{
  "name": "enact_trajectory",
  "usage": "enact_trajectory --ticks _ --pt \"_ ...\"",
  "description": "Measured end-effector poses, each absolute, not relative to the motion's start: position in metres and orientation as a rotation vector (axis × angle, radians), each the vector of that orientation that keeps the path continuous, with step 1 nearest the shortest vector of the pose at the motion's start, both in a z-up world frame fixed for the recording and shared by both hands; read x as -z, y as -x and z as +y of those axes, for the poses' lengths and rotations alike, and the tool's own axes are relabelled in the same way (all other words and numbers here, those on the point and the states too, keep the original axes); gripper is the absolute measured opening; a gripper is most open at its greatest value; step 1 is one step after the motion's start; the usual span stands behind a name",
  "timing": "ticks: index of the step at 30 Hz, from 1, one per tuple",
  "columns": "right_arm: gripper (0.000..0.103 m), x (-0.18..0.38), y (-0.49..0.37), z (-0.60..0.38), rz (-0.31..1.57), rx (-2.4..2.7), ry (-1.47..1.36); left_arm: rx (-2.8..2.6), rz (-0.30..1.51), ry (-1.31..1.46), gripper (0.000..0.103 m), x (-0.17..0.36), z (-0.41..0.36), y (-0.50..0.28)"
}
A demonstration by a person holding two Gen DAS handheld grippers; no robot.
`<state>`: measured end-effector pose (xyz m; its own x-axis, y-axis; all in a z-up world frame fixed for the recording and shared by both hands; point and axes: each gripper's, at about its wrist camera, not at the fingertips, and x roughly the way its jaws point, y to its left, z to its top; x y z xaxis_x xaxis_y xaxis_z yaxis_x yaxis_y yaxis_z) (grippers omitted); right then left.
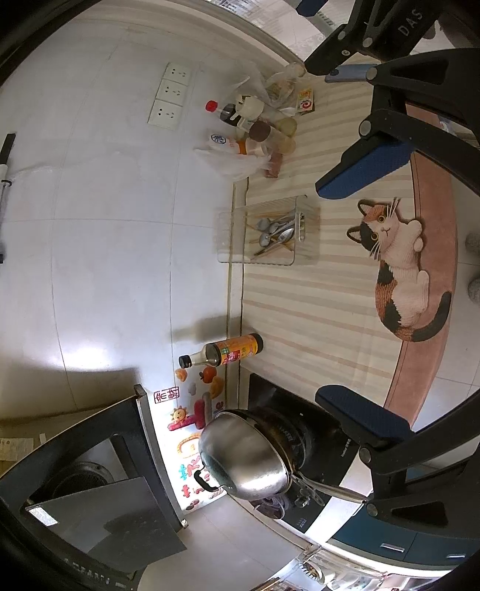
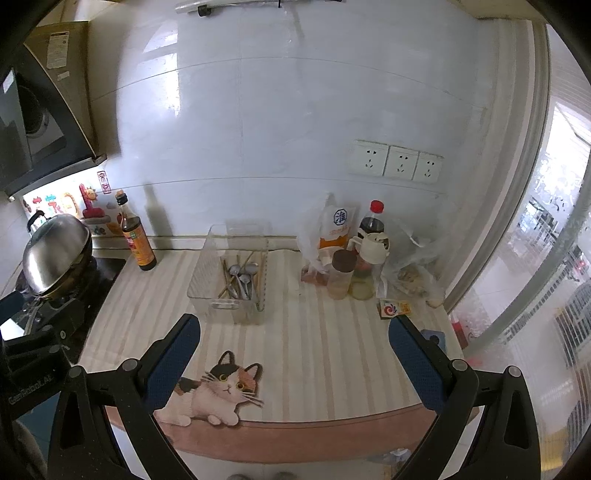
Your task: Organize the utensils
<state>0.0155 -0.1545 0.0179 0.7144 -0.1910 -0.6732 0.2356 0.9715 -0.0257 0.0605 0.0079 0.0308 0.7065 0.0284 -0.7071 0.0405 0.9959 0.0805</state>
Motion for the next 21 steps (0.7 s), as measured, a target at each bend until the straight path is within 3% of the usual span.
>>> enact_trajectory --ticks 21 --pt "0.103 -0.0188 -0.0133 -0.1508 0.732 0.237 -0.055 0.001 0.783 -0.087 0.103 -0.0356 0.0101 -0.0572"
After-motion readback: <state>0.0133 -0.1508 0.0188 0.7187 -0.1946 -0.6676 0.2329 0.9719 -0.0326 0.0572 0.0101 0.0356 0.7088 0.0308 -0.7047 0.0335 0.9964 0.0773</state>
